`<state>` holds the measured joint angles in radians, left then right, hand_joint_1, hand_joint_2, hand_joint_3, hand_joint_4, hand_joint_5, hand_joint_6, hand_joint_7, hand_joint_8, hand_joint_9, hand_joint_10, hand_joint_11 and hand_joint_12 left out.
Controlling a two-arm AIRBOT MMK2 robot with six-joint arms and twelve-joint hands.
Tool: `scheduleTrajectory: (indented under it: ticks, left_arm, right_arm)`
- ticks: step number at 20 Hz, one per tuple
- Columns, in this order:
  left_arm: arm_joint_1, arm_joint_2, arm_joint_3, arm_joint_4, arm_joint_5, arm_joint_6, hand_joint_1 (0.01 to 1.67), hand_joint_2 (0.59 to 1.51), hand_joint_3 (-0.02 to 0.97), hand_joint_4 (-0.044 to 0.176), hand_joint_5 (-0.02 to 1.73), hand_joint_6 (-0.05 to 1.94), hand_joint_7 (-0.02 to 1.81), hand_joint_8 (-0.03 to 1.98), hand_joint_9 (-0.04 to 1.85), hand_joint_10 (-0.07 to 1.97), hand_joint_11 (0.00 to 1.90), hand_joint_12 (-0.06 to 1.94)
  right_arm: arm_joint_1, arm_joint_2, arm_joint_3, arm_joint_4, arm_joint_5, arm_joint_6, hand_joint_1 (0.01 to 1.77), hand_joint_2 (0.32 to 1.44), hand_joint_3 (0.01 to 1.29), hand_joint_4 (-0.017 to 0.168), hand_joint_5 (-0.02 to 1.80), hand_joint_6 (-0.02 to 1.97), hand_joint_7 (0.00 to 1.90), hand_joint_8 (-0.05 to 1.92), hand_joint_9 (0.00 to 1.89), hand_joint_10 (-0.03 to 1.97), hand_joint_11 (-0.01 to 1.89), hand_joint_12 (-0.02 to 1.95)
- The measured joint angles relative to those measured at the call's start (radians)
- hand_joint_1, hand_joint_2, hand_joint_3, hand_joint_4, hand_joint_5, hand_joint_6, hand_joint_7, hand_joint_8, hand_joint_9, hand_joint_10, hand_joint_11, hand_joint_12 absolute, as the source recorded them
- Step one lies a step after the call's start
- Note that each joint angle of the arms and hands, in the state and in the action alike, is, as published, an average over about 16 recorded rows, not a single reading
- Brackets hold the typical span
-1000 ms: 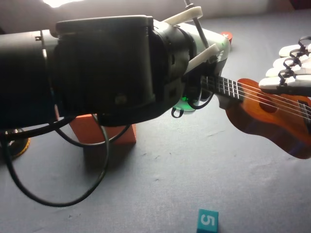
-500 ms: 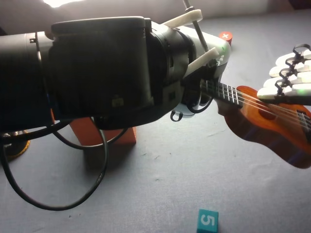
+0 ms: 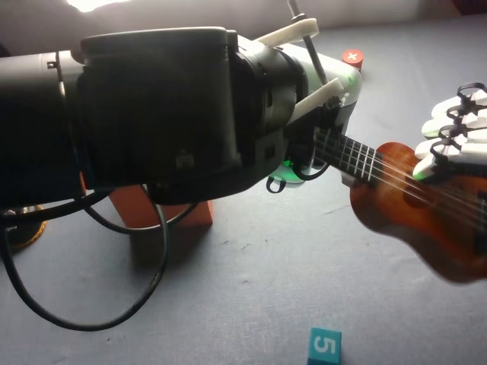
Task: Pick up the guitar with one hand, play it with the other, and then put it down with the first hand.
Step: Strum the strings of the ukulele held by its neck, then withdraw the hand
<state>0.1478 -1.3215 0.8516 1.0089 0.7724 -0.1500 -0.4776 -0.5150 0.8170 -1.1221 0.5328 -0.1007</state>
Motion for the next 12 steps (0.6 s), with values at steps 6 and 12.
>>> scheduleTrajectory:
  ticks: [6, 12]
  left_arm:
    - [-0.002, 0.0, 0.0, 0.0, 0.001, 0.003, 1.44, 1.094, -0.016, -0.002, 1.14, 1.83, 1.26, 1.96, 1.37, 1.92, 1.44, 1.93]
    - [-0.005, 0.0, 0.003, 0.004, 0.002, -0.002, 1.44, 1.094, -0.016, -0.002, 1.15, 1.84, 1.27, 1.96, 1.37, 1.92, 1.43, 1.93]
  right_arm:
    - [-0.001, 0.008, -0.007, -0.011, 0.011, -0.02, 0.34, 1.32, 0.02, -0.013, -0.01, 0.66, 0.18, 0.03, 0.12, 0.03, 0.02, 0.27]
    - [0.008, 0.011, 0.005, 0.05, 0.021, -0.07, 0.33, 1.32, 0.02, -0.008, 0.0, 0.61, 0.17, 0.03, 0.12, 0.04, 0.02, 0.26]
